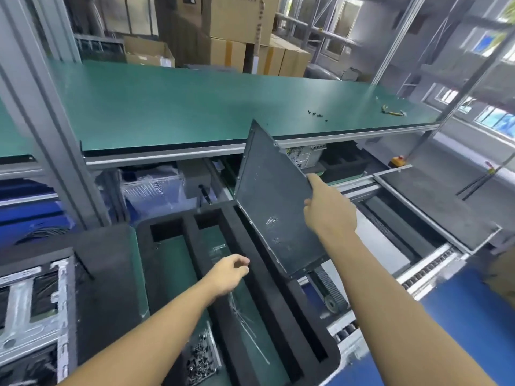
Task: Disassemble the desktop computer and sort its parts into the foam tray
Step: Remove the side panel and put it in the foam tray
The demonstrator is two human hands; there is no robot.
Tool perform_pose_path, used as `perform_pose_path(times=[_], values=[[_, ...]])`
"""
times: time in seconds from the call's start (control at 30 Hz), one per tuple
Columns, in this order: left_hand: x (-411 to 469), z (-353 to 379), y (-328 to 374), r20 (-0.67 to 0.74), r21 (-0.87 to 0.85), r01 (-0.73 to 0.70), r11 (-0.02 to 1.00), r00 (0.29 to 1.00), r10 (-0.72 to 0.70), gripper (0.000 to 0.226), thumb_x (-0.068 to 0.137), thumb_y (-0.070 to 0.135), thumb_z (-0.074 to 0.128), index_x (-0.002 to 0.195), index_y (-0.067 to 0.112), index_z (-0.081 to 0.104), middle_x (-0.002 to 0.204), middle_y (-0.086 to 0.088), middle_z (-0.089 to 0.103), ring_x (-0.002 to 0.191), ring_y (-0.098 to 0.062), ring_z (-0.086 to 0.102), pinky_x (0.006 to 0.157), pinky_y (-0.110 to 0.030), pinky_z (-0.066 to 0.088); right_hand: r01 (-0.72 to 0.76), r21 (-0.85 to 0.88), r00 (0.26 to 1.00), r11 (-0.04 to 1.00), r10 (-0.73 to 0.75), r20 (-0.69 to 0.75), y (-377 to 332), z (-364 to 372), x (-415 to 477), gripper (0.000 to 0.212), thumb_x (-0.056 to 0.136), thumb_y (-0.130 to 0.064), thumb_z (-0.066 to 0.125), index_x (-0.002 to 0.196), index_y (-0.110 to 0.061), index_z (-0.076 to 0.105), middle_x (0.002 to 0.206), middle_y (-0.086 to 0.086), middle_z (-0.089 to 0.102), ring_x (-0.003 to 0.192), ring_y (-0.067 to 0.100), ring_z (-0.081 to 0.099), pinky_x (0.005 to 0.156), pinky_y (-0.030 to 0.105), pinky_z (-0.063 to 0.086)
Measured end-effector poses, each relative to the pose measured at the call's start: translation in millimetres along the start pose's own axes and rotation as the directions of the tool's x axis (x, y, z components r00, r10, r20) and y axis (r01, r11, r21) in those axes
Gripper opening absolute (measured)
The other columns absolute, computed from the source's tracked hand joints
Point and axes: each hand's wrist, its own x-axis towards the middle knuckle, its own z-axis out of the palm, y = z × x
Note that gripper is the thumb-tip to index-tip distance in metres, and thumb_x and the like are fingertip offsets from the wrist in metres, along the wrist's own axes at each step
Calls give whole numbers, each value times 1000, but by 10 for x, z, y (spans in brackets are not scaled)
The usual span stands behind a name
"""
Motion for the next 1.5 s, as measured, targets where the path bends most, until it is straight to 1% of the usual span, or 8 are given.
perform_pose_path(times=[0.27,0.4,0.53,0.7,0.93,1.3,1.43,1.5], values=[[558,286,169,-26,-86,52,995,998,-55,19,97,19,57,114,23,62,119,3,66,106,-14,64,103,-30,46,-49,70,977,996,34,210,215,136,658,19,82,-10,52,94,-20,42,92,4,49,81,33,47,69,36,37],[637,369,285,29,-76,56,996,998,-54,36,100,22,55,136,18,54,132,2,60,119,-14,58,107,-34,43,-81,139,969,987,45,243,375,188,815,19,81,-7,50,96,-19,48,97,6,58,83,34,52,69,35,40],[684,474,383,152,-74,23,997,988,-11,55,101,28,54,152,31,35,153,10,39,137,-9,40,114,-35,35,-84,150,965,985,43,257,450,205,912,22,80,-8,53,98,-20,49,100,6,60,86,35,54,70,36,41],[761,627,452,211,-97,24,995,977,-3,61,100,33,54,154,37,25,158,11,31,141,-10,34,116,-41,34,-78,161,966,984,34,256,442,228,1021,39,80,-8,52,115,-25,55,113,5,61,94,34,57,72,35,41],[855,682,476,182,-168,58,984,983,-27,62,101,29,52,155,34,22,160,7,28,143,-11,32,117,-41,32,-94,198,961,976,37,275,401,523,991,33,81,-8,51,110,-22,54,111,6,62,87,31,52,73,35,42],[845,662,143,188,-63,148,987,973,-134,59,98,24,53,153,25,33,155,6,38,137,-10,41,113,-31,35,-112,170,877,979,17,480,550,1192,1033,34,90,-11,48,124,-14,47,125,13,59,111,34,55,82,38,44],[772,562,47,81,-100,204,974,977,-196,40,97,21,52,137,22,54,136,3,56,116,-13,57,93,-24,44,-122,102,880,987,60,471,511,1227,995,27,92,-15,50,117,-12,40,123,16,53,109,37,54,76,37,38],[691,466,17,33,-130,232,964,973,-230,26,97,21,51,121,24,60,119,2,63,91,-14,59,74,-24,45,-44,-6,956,999,44,289,399,1195,877,36,87,-14,56,118,-11,40,123,16,46,110,38,50,78,40,39]])
